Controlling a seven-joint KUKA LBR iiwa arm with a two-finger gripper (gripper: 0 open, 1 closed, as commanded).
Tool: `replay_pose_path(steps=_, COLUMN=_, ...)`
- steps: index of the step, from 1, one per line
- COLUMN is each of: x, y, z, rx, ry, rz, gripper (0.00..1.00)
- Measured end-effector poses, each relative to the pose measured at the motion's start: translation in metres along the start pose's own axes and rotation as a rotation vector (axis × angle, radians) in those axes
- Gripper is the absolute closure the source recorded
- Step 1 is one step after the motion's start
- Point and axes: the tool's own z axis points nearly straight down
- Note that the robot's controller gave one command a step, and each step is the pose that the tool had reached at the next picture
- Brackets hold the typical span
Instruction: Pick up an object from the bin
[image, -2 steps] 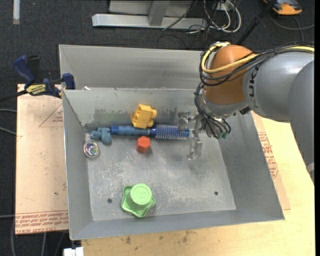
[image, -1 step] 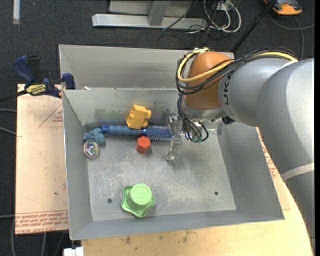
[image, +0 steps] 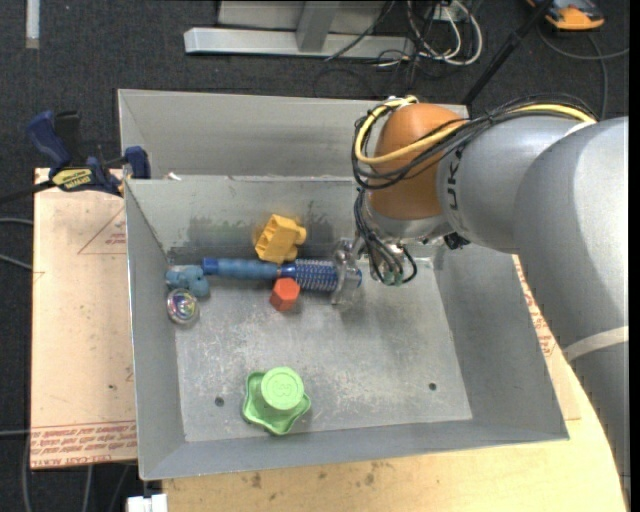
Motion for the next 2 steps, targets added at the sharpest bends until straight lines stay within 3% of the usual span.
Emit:
replay_pose_path(steps=1, x=0.0490, y=0.0017, z=-0.1309, rx=0.000, ry=0.003, rz=0.042, gripper=1.00)
replay_pose_path(steps=2, x=0.0499, y=0.0015, z=-0.1258, rx=0.002, ry=0.010, rz=0.042, gripper=0.00)
